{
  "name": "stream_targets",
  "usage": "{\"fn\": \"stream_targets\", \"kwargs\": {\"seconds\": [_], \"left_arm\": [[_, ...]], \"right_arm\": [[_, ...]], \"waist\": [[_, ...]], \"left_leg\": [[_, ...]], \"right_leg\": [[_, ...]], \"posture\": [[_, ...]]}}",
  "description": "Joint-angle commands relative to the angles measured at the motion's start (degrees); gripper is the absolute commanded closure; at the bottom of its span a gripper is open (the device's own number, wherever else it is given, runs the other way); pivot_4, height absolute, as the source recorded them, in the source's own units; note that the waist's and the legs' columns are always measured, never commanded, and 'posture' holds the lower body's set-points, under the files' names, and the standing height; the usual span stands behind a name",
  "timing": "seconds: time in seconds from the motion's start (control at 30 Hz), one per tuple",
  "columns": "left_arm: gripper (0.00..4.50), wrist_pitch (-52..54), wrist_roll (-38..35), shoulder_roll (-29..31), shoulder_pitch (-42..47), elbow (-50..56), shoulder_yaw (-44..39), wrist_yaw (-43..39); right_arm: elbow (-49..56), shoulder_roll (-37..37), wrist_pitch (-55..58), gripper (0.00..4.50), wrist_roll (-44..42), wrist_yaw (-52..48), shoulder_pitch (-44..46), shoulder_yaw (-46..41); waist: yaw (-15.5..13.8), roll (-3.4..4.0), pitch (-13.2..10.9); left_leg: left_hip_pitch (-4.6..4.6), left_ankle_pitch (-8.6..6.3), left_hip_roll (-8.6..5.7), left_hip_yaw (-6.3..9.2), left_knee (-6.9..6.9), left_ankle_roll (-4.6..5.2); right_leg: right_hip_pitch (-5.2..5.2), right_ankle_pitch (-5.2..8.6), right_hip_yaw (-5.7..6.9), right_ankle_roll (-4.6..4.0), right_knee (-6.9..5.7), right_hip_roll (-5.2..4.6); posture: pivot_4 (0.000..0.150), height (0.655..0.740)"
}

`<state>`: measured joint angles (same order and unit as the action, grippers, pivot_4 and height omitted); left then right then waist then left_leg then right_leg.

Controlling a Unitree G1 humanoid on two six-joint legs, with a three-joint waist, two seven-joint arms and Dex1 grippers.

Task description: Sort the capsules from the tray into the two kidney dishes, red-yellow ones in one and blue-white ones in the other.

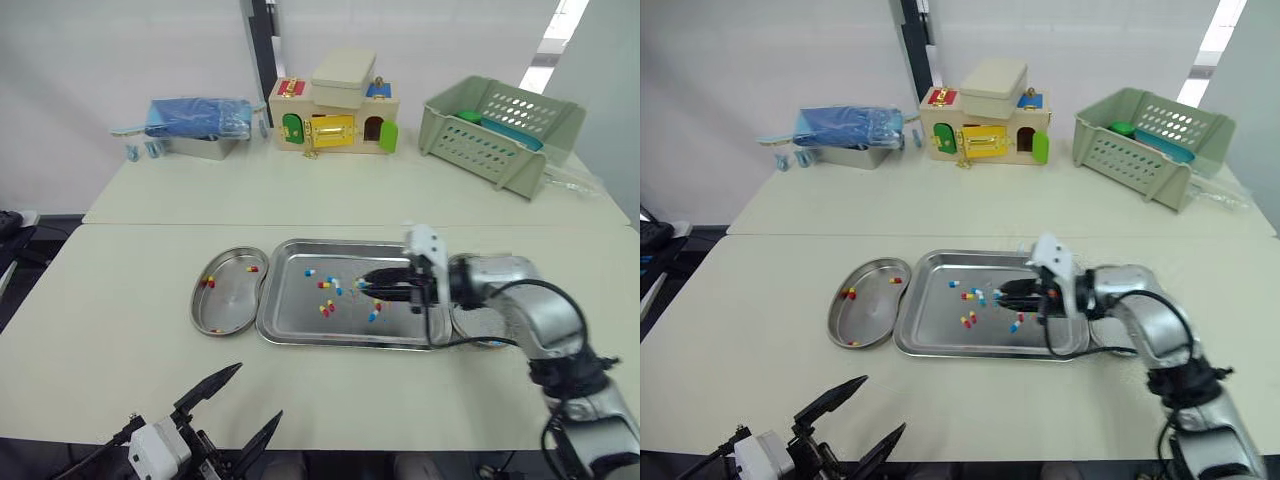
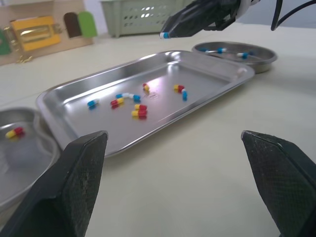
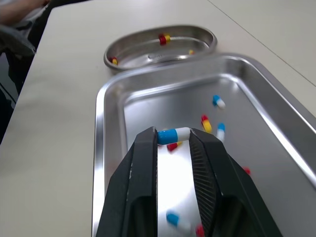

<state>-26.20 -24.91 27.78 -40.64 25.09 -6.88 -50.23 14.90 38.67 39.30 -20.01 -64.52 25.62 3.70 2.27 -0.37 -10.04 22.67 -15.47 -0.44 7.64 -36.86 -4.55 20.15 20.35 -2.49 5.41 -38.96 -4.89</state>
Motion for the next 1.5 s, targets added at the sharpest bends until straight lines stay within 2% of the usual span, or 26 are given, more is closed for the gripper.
{"fn": "stream_targets", "kwargs": {"seconds": [0.03, 0.17, 0.3, 0.7, 1.03, 1.1, 1.13, 1.3, 1.5], "left_arm": [[0.0, 0.47, -2.46, 1.89, 0.9, 1.0, 0.37, -2.64], [0.0, 3.98, -4.31, 4.96, 4.66, 2.56, 1.46, -4.69], [0.0, 5.68, -5.83, 7.13, 7.71, 2.18, 1.84, -7.32], [0.0, 6.69, -6.71, 7.59, 10.65, 0.91, 1.29, -10.91], [0.0, 5.69, -5.76, 5.8, 9.07, 0.24, 0.83, -10.41], [0.0, 5.46, -5.48, 5.13, 8.76, -0.07, 0.51, -9.82], [0.0, 5.42, -5.38, 4.84, 8.64, -0.19, 0.32, -9.51], [0.0, 5.53, -4.8, 2.91, 7.05, -0.6, -1.96, -6.91], [0.0, 7.15, -5.06, 0.78, 4.37, -1.12, -8.65, -1.15]], "right_arm": [[4.03, 4.35, -1.6, 3.74, -3.29, -1.57, -2.61, -5.67], [3.67, 10.33, -3.05, 3.74, -2.63, -0.15, -10.01, -12.78], [1.49, 12.43, -4.2, 3.74, -1.76, 2.43, -15.94, -17.49], [-2.27, 13.52, -8.4, 3.74, 0.66, 5.48, -20.28, -17.48], [-3.64, 13.76, -8.59, 0.94, -1.2, 4.55, -19.53, -18.22], [-3.32, 13.74, -8.01, 0.24, -2.78, 4.21, -20.05, -20.12], [-3.22, 13.82, -7.74, 0.03, -3.45, 4.17, -20.31, -20.96], [-5.75, 13.15, -9.5, 0.03, -7.07, 2.81, -23.63, -28.33], [-15.5, 12.9, -14.06, 0.03, -7.72, 2.67, -25.29, -34.61]], "waist": [[0.43, 0.01, 0.0], [0.6, 0.01, 0.0], [0.24, -0.01, 0.0], [0.43, 0.0, 0.01], [0.33, 0.0, 0.0], [0.31, 0.0, 0.01], [0.28, 0.0, 0.0], [-0.2, -0.02, -0.01], [-0.33, -0.06, -0.03]], "left_leg": [[-0.01, 0.0, 0.0, -0.05, 0.0, 0.0], [-0.14, 0.0, 0.09, 0.0, 0.02, 0.01], [-0.14, 0.0, 0.05, -0.04, -0.03, 0.0], [-0.18, 0.0, 0.06, -0.04, -0.02, 0.0], [-0.2, 0.0, 0.06, -0.03, -0.03, 0.0], [-0.22, 0.0, 0.06, -0.03, -0.03, 0.0], [-0.22, 0.0, 0.06, -0.03, -0.03, 0.0], [-0.25, 0.0, 0.05, -0.02, -0.03, 0.0], [-0.53, 0.0, 0.05, -0.07, 0.0, 0.01]], "right_leg": [[0.0, 0.0, -0.04, 0.0, -0.01, 0.0], [-0.12, 0.0, 0.01, -0.01, -0.04, 0.08], [-0.19, -0.01, -0.01, 0.0, 0.01, 0.06], [-0.23, 0.0, -0.02, -0.01, 0.0, 0.06], [-0.29, -0.01, -0.01, -0.01, 0.01, 0.06], [-0.31, 0.0, -0.01, -0.01, 0.02, 0.06], [-0.31, 0.0, -0.01, -0.01, 0.02, 0.06], [-0.4, 0.0, 0.01, -0.01, 0.06, 0.05], [-0.63, 0.0, -0.02, -0.01, 0.1, 0.04]], "posture": [[0.15, 0.74], [0.15, 0.74], [0.15, 0.74], [0.15, 0.74], [0.15, 0.74], [0.15, 0.74], [0.15, 0.74], [0.15, 0.74], [0.15, 0.74]]}}
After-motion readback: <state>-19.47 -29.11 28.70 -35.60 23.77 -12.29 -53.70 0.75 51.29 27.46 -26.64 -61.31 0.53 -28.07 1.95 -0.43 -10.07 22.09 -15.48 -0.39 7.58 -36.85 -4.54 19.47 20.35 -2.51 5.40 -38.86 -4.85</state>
